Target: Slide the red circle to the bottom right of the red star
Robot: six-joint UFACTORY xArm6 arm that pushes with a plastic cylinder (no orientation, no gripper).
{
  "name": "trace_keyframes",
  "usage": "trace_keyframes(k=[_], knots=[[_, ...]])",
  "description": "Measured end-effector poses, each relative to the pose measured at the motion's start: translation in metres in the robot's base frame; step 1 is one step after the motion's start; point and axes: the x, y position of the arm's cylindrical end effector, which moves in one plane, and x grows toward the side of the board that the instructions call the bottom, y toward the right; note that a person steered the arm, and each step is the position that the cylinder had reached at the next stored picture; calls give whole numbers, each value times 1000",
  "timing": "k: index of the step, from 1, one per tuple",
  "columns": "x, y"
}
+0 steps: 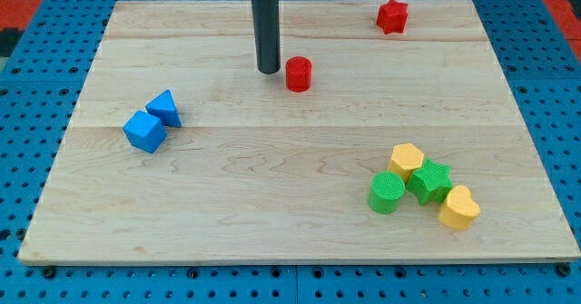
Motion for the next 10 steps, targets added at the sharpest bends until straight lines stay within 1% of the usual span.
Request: trace_keyframes(k=[1,2,3,4,5,6,7,8,9,10], knots=[[0,-12],[-8,-5],[-22,46],[-6,43],[-6,-48],[58,-35],[30,42],[31,103],[13,114],[-12,157]])
